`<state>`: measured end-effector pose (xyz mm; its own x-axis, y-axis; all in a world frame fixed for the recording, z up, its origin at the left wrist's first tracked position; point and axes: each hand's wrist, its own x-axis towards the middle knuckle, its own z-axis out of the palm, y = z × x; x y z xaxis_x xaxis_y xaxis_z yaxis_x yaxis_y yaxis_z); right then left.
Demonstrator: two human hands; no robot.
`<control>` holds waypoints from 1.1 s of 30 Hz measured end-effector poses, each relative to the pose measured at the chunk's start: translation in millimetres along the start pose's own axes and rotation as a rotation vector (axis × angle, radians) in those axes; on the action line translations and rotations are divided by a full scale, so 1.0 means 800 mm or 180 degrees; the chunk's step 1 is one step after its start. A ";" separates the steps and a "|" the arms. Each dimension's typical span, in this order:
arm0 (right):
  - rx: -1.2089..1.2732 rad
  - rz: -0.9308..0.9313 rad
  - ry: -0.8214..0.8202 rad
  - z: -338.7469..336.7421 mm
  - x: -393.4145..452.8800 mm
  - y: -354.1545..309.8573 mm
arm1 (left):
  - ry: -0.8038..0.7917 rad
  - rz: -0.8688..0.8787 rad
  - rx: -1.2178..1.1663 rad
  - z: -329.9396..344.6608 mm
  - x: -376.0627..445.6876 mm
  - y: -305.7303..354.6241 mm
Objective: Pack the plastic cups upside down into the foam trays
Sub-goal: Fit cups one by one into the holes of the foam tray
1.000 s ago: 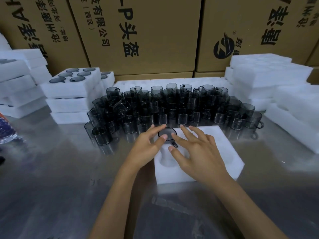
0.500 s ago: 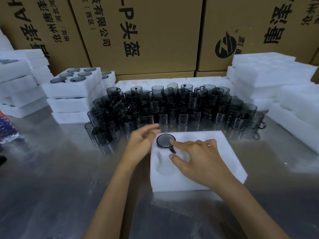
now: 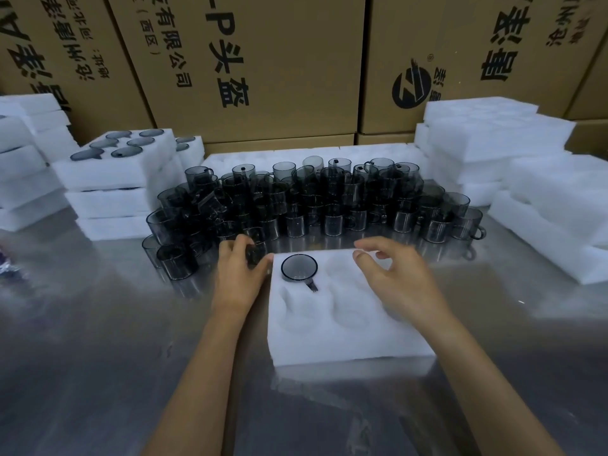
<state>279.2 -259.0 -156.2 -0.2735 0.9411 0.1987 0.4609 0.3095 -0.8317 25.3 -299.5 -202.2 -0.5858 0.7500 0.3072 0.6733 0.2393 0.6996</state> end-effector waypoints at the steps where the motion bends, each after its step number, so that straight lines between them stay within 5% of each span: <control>1: 0.0003 -0.0020 0.0009 0.000 0.000 0.000 | 0.0090 -0.0022 -0.0054 -0.001 -0.001 0.000; 8: 0.0440 -0.0130 0.0148 -0.001 -0.003 -0.013 | 0.0424 0.0459 -0.0943 -0.031 -0.019 0.029; 15: 0.0955 -0.0795 0.0115 -0.010 -0.012 -0.029 | -0.0584 0.1007 -0.1293 -0.054 -0.054 0.104; 21: 0.1218 -0.0729 0.0264 -0.014 -0.006 -0.023 | -0.0946 0.1233 -0.1241 -0.042 -0.069 0.117; 33: 0.1873 -0.0534 -0.0256 -0.021 -0.009 -0.025 | -0.0199 0.1281 -0.1335 -0.023 -0.081 0.127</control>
<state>285.9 -269.8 -132.6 -0.3753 0.8658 0.3309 -0.1309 0.3039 -0.9437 123.6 -335.2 -139.1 -0.2846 0.7693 0.5719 0.5937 -0.3269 0.7352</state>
